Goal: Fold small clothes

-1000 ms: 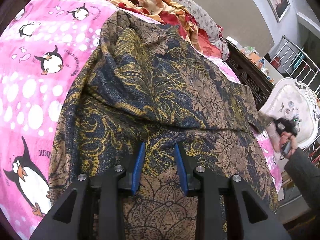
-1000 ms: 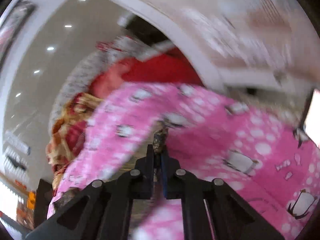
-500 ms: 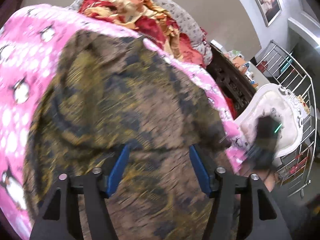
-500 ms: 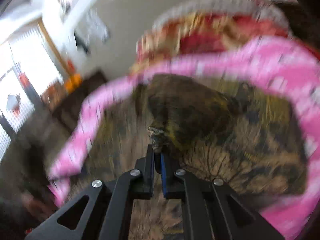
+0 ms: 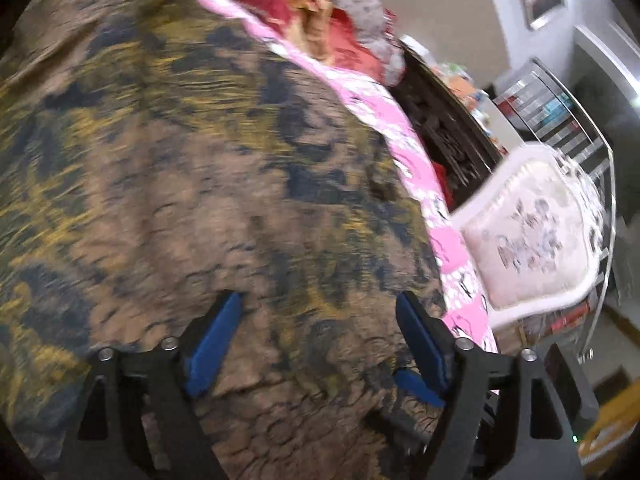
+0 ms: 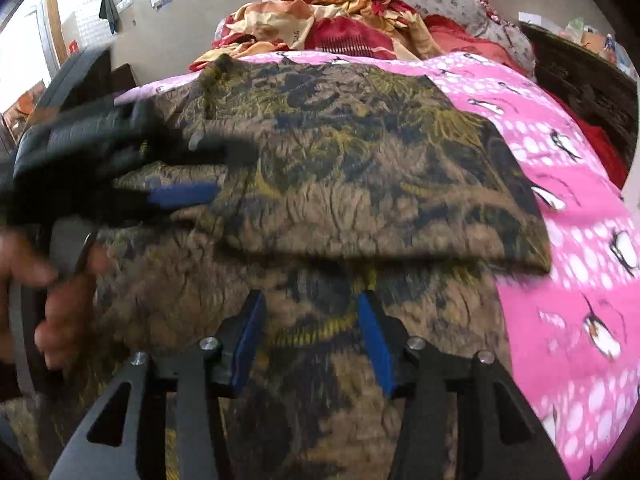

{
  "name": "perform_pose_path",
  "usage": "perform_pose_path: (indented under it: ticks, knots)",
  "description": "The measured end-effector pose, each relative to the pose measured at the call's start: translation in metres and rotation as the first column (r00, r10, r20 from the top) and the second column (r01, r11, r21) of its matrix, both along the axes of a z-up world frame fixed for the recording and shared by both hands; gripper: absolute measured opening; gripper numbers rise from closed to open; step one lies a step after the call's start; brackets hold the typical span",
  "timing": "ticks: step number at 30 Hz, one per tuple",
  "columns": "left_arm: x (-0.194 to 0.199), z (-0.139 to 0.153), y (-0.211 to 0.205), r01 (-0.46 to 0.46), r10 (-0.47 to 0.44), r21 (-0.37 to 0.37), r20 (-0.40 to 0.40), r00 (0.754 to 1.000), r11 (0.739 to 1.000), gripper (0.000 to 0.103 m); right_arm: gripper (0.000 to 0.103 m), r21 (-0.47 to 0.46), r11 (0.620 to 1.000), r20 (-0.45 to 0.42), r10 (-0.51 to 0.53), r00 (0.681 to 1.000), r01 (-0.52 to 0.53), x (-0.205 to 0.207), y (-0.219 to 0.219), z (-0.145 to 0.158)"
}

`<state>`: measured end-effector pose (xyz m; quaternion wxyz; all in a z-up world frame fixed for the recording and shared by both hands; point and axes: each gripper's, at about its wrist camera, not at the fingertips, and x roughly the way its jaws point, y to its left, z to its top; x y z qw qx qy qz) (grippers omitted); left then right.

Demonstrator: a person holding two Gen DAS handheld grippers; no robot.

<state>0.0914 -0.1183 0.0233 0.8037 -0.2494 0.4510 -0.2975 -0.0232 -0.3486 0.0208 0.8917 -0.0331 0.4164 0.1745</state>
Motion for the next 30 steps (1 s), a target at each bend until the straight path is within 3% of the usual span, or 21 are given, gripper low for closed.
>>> perform_pose_path:
  ticks: [2,4,5,7,9,14,17,19,21,26,30]
  knots:
    - [0.002,0.002,-0.01,0.078,-0.078,-0.055,0.007,0.997,0.995,0.06,0.06,-0.014,1.0,0.013,0.003,1.0,-0.003,-0.003,0.001,0.001]
    - [0.001,0.003,-0.015,0.131,-0.131,-0.126,0.008,0.991,0.983,0.037,0.06,-0.032,0.999,-0.012,0.001,1.0,-0.002,0.003,0.004,-0.004]
    - [0.0,0.005,-0.016,0.136,-0.136,-0.135,0.008,0.991,0.982,0.033,0.06,-0.033,0.999,-0.012,0.0,1.0,-0.001,0.008,0.008,-0.005]
    - [-0.004,0.01,-0.016,0.118,-0.113,-0.119,0.048,0.992,0.986,0.032,0.061,-0.029,1.0,-0.014,0.004,1.0,-0.004,0.009,0.008,-0.006]
    - [-0.004,0.013,-0.014,0.066,-0.063,-0.044,0.073,0.995,0.997,0.032,0.061,-0.016,1.0,-0.015,0.004,1.0,-0.004,0.012,0.008,-0.006]
    - [-0.002,0.002,-0.01,0.039,-0.039,-0.013,0.049,0.998,0.999,0.032,0.061,-0.016,1.0,-0.014,0.001,1.0,-0.002,0.015,0.009,-0.009]
    - [-0.002,-0.003,-0.006,0.006,-0.006,-0.001,0.044,0.999,1.0,0.018,0.062,-0.049,0.999,-0.007,0.001,1.0,-0.002,0.013,0.014,-0.01]
    - [0.0,-0.004,-0.003,-0.025,0.024,0.022,0.029,0.999,0.999,0.0,0.064,-0.07,0.998,-0.001,0.0,1.0,0.0,0.012,0.017,-0.011]
    - [0.001,-0.004,-0.003,-0.044,0.043,0.055,0.016,0.999,0.998,0.0,0.064,-0.078,0.997,0.002,0.0,1.0,0.0,0.011,0.019,-0.012]
    - [-0.011,0.034,-0.012,-0.01,-0.005,0.109,0.135,0.991,0.994,0.0,0.065,-0.074,0.997,0.003,-0.003,1.0,0.003,0.012,0.019,-0.011]
    - [-0.023,0.087,-0.009,0.056,-0.091,0.132,0.278,0.956,0.99,0.0,0.065,-0.07,0.998,0.003,-0.005,1.0,0.005,0.013,0.019,-0.012]
